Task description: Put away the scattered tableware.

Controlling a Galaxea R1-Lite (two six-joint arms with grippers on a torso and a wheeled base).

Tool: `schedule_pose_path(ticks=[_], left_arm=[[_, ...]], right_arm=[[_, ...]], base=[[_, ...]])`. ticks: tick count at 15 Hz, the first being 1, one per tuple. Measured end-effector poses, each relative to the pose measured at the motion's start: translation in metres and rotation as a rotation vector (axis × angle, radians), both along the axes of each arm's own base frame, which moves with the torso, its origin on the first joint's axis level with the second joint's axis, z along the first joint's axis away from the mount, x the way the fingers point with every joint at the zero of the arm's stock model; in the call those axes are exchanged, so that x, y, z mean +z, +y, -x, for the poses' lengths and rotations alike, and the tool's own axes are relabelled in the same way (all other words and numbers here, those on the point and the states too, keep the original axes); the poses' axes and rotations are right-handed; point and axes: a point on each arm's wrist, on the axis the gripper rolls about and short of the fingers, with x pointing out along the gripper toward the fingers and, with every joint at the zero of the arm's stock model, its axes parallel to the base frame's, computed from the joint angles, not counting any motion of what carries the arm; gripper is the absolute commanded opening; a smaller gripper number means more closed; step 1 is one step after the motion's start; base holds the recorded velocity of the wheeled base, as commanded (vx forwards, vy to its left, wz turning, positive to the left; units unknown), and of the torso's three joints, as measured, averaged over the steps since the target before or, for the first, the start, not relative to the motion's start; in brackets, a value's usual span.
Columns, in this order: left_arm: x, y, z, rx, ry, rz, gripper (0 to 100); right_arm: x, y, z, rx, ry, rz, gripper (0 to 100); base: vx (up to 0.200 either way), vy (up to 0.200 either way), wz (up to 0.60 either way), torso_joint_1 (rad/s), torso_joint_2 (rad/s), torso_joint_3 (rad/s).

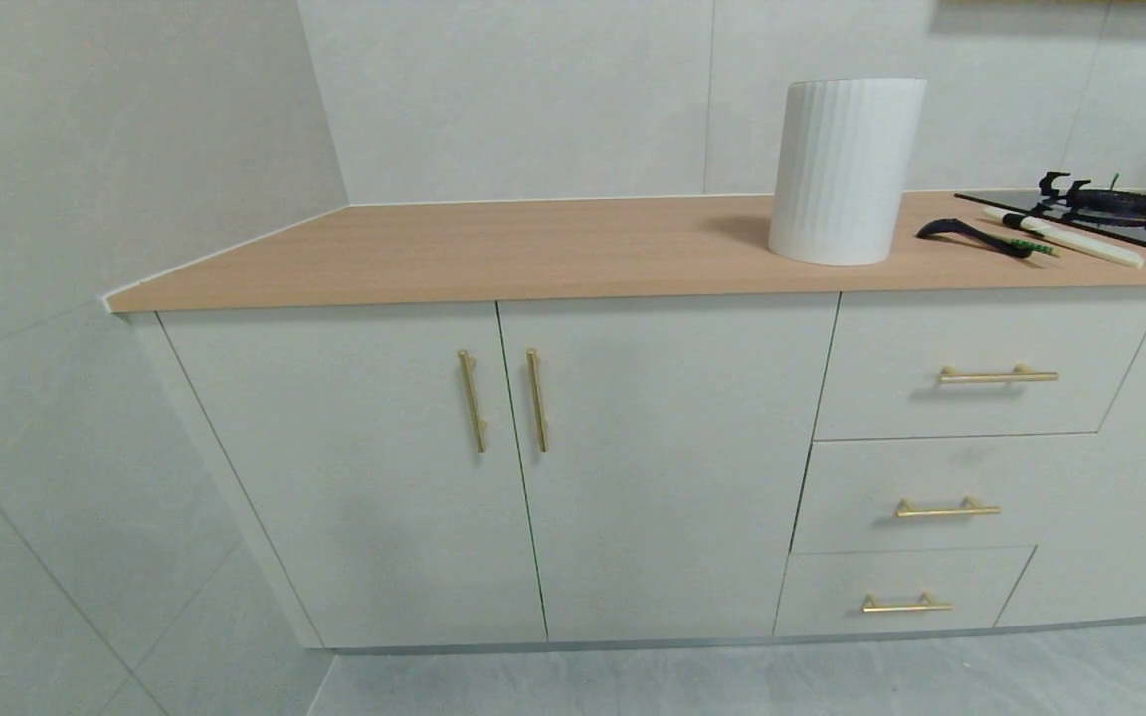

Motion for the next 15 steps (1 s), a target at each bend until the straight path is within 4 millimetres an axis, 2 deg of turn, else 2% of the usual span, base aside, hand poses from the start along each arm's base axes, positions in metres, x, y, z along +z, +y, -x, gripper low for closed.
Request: schedule_pose_path(ticks=[15], left_arm=[[0.0,0.0,0.0,0.0,0.0,0.001,100]], right_arm=[[0.0,0.0,0.0,-0.001,0.001,-0.001,100]], base=[[0.0,-0.2,0.0,0.002,0.0,0.003]])
